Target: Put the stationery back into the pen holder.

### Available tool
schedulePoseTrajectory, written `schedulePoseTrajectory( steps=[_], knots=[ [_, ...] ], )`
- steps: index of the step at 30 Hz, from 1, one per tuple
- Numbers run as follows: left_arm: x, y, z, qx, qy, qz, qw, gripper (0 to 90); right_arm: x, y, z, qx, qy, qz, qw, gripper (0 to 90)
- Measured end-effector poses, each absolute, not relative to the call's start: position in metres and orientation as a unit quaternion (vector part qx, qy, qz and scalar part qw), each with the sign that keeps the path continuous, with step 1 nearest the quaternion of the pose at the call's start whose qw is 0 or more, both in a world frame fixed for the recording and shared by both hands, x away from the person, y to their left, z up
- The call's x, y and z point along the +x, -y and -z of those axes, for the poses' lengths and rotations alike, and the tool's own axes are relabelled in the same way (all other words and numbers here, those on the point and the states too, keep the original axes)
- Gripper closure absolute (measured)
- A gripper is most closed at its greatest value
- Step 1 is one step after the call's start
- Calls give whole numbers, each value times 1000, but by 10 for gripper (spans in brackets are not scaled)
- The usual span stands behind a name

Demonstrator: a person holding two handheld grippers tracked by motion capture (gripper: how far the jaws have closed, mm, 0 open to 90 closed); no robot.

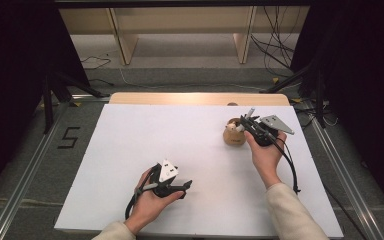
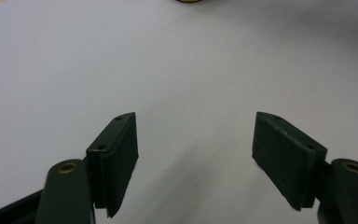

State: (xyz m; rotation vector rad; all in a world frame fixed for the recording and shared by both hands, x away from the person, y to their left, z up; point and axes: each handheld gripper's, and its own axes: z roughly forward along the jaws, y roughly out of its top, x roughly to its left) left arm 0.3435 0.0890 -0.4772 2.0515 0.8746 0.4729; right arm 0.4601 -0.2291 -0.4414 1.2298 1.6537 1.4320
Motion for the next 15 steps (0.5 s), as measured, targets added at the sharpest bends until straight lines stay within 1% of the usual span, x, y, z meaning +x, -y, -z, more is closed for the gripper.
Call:
schedulePoseTrajectory(
  steps=[2, 3, 6, 11, 12, 15],
  knots=[
    [344, -89, 477, 818, -349, -189, 417, 312, 461, 228, 445, 469, -635, -533, 305, 779],
    [344, -90, 477, 818, -348, -189, 418, 312, 460, 227, 446, 469, -638, -528, 306, 757],
    [344, -92, 476, 818, -347, -190, 417, 309, 458, 227, 446, 470, -649, -519, 298, 591],
    [343, -104, 474, 814, -349, -187, 425, 294, 442, 234, 444, 476, -666, -498, 285, 373],
    [342, -107, 473, 813, -348, -188, 427, 288, 436, 236, 443, 478, -672, -495, 275, 334],
    [340, -120, 471, 808, -350, -184, 436, 260, 408, 244, 444, 470, -689, -489, 255, 275]
  ],
)
